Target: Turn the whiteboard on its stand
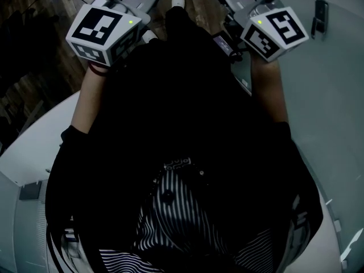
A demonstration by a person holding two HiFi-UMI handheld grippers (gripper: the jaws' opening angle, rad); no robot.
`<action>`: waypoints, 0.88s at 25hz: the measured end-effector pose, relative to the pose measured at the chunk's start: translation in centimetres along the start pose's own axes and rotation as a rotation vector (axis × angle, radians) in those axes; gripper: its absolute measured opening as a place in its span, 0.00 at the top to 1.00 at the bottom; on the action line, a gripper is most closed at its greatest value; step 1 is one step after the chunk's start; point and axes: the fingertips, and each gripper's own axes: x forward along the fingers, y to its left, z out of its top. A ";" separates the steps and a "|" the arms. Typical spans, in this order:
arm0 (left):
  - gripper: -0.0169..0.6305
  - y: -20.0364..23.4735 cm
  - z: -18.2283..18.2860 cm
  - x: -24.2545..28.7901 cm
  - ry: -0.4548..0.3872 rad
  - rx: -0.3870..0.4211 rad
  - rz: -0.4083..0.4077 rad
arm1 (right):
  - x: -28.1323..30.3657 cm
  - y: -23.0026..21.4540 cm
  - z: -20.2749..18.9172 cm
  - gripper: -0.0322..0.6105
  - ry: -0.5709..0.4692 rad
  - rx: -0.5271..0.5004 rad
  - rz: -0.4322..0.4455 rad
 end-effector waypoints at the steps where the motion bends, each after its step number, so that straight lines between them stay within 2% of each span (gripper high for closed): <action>1: 0.98 -0.1 0.2 -0.1 -0.004 0.012 0.002 | 0.0 -0.1 -0.1 0.95 -0.007 0.002 0.000; 5: 0.98 -0.1 1.5 0.0 -0.038 0.071 0.013 | 0.0 -0.1 0.4 0.95 -0.041 -0.023 0.012; 9: 0.98 0.4 2.0 -0.1 -0.122 0.044 0.051 | -0.5 -0.6 0.5 0.95 -0.065 -0.058 0.006; 11: 0.98 1.7 3.0 2.1 -0.129 0.050 0.052 | -0.2 -3.4 1.5 0.95 -0.083 -0.055 -0.001; 15: 0.98 5.3 7.4 9.7 -0.126 0.047 0.052 | 1.2 -11.2 4.7 0.95 -0.094 -0.045 0.010; 18: 0.98 7.2 10.4 13.5 -0.171 -0.029 0.044 | 1.3 -14.3 6.9 0.95 -0.125 -0.119 0.008; 20: 0.98 8.8 11.5 15.5 -0.195 -0.081 0.068 | 1.0 -16.0 8.0 0.95 -0.142 -0.179 0.005; 22: 0.98 10.0 11.5 17.5 -0.176 -0.091 0.102 | 0.7 -18.2 8.5 0.95 -0.152 -0.172 0.015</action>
